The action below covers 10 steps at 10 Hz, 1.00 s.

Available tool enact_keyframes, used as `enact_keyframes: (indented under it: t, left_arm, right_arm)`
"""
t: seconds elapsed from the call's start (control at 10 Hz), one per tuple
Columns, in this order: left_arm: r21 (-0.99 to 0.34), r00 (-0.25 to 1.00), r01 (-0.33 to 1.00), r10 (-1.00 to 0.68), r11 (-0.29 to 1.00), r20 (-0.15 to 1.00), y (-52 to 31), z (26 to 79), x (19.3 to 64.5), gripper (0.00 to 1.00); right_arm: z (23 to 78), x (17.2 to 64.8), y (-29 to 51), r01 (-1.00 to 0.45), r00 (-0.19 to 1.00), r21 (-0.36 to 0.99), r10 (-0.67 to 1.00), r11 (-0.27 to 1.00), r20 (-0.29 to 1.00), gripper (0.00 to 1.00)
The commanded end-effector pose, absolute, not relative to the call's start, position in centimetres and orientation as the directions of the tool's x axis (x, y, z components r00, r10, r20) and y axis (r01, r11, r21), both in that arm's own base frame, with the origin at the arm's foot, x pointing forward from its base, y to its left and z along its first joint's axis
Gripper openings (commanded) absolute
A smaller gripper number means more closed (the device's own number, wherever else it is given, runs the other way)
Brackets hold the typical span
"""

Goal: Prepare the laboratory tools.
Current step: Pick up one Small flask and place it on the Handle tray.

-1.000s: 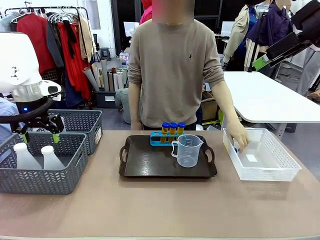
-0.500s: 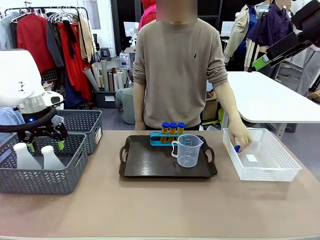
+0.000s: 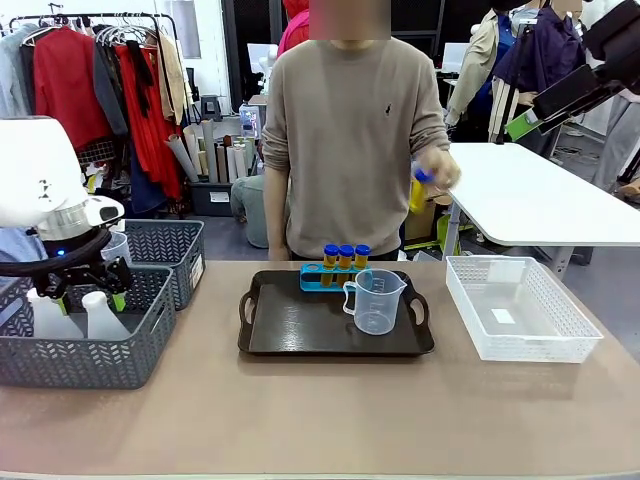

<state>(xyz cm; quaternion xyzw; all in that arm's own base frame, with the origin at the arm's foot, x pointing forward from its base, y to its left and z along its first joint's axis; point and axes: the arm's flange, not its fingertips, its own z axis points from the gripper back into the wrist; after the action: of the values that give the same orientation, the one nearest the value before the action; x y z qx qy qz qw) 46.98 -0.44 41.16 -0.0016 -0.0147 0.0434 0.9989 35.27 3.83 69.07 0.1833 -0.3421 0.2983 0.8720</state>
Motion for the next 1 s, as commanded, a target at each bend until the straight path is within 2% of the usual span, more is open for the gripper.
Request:
enact_keyframes:
  t: [0.0, 0.4, 0.7, 0.9]
  left_arm:
    - [-0.014, 0.995, -0.074, 0.075, 0.997, 0.069, -0.1, 40.9, 47.0, 0.8]
    - [-0.005, 0.995, -0.075, 0.075, 0.997, 0.072, 0.0, 41.4, 47.1, 0.0]
    - [-0.011, 0.994, -0.087, 0.088, 0.996, 0.067, -0.4, 42.3, 46.7, 0.0]
    - [-0.004, 0.992, -0.098, 0.098, 0.995, 0.082, -0.8, 45.7, 46.5, 0.0]
  right_arm:
    - [69.1, 35.3, 3.9, -0.655, 0.581, 0.123, 0.393, 0.745, 0.713, 1.0]
    - [69.1, 35.3, 3.9, -0.655, 0.581, 0.123, 0.393, 0.745, 0.713, 1.0]
    - [69.1, 35.3, 3.9, -0.655, 0.581, 0.123, 0.393, 0.745, 0.713, 1.0]
    - [69.1, 35.3, 3.9, -0.655, 0.581, 0.123, 0.393, 0.745, 0.713, 1.0]
